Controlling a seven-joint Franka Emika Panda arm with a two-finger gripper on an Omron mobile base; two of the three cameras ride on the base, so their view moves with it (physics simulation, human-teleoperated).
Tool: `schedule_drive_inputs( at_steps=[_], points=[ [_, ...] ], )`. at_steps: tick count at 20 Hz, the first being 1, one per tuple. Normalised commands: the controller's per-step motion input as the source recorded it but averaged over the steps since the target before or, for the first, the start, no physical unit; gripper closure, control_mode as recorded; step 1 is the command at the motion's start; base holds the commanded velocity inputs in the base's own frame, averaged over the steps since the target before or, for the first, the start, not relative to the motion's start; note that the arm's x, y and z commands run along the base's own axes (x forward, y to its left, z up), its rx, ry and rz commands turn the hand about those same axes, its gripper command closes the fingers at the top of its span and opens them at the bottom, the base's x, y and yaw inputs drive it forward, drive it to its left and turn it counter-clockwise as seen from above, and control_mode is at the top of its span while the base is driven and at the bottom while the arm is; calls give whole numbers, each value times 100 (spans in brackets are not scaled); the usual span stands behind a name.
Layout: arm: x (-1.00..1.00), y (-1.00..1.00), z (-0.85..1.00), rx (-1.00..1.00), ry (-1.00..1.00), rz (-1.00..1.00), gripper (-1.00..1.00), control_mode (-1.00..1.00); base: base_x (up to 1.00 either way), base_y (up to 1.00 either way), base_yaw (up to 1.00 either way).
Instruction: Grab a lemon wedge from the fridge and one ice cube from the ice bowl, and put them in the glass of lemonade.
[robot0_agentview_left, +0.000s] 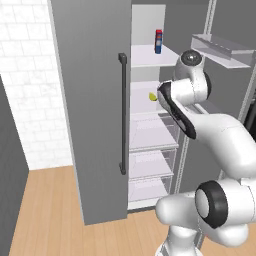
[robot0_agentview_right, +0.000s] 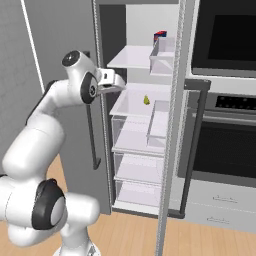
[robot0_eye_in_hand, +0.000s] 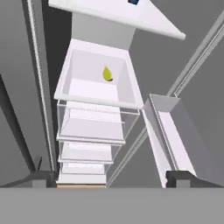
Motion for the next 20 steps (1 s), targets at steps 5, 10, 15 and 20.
schedule_drive_inputs(
  at_steps=[5, 10, 15, 20],
  points=[
    [-79, 28, 22, 6, 10, 11, -100, -100, 0, 0, 0],
    [-97, 2, 4, 12, 3, 4, -100, -100, 0, 0, 0],
    [-68, 0, -32, 9, 1, 2, -100, -100, 0, 0, 0],
    [-51, 0, -9, 5, 0, 0, -100, -100, 0, 0, 0]
  ],
)
